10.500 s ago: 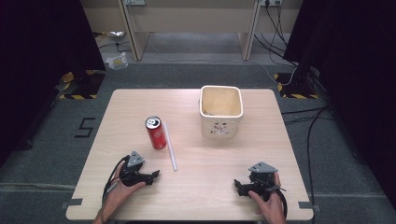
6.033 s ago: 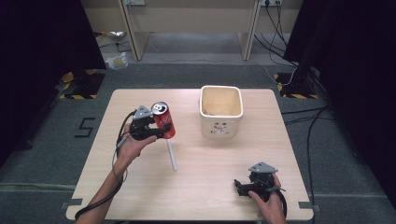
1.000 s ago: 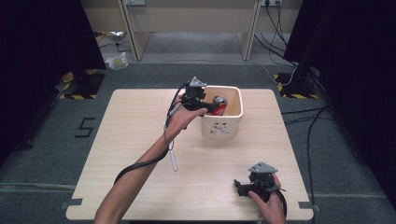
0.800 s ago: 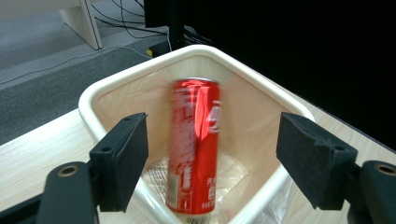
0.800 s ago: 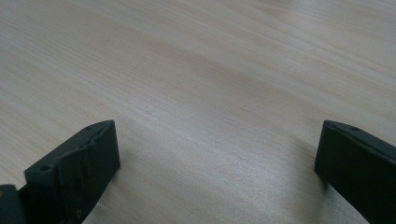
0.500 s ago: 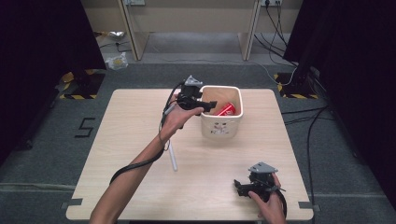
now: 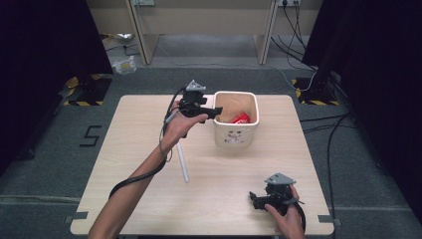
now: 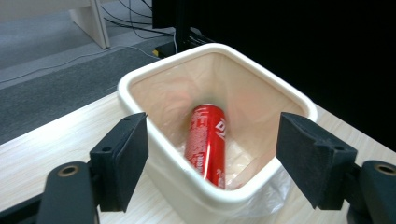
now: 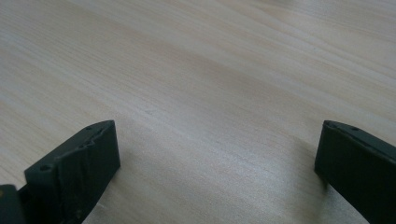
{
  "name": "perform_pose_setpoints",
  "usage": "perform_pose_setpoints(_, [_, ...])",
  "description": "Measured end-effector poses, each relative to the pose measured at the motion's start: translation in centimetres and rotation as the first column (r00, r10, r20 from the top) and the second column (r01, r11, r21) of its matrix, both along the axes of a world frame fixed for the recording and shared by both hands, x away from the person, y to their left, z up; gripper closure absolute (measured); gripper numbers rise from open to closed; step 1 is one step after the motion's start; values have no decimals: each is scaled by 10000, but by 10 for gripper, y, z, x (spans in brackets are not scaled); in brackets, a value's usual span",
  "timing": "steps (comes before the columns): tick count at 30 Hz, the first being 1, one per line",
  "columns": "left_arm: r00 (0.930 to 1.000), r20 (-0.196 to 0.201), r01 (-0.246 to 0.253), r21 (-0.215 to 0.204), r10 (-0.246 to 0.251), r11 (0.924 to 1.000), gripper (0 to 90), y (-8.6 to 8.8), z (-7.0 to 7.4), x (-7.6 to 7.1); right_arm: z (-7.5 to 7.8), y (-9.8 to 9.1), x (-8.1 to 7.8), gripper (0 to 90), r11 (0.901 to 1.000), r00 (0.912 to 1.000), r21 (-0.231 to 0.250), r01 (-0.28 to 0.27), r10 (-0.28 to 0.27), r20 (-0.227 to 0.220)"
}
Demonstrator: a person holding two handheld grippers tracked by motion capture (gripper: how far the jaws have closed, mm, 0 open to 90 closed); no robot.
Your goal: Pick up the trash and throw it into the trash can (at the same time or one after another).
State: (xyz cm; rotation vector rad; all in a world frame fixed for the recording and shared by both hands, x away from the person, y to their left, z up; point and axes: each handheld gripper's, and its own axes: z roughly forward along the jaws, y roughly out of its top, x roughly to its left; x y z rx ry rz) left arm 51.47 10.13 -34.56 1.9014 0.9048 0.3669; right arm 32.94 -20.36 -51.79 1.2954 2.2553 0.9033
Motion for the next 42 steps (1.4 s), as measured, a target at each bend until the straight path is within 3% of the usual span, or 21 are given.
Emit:
perform_pose_setpoints(11, [9991, -113, -420, -89, 419, 9991, 251, 35, -7, -6, 0, 0, 0, 3, 10000, 10000, 3, -15, 15, 20])
perform_pose_setpoints(15, [9987, -255, -447, -357, 438, 9984, 251, 46, -12, -8, 0, 0, 0, 3, 10000, 10000, 12, -8, 8, 19])
perform_pose_setpoints(22, [9977, -259, -630, -331, 622, 9975, 250, 61, -20, -13, 0, 0, 0, 3, 10000, 10000, 12, -12, 12, 9])
perform_pose_setpoints(31, [9933, -720, -930, -329, 904, 9951, 264, 84, -52, -25, 0, 0, 0, 3, 10000, 10000, 1, -10, 10, 8])
perform_pose_setpoints(42, [9873, -914, -1324, -195, 1301, 9910, 292, 98, -89, -39, 0, 0, 0, 3, 10000, 10000, -6, -5, 5, -13])
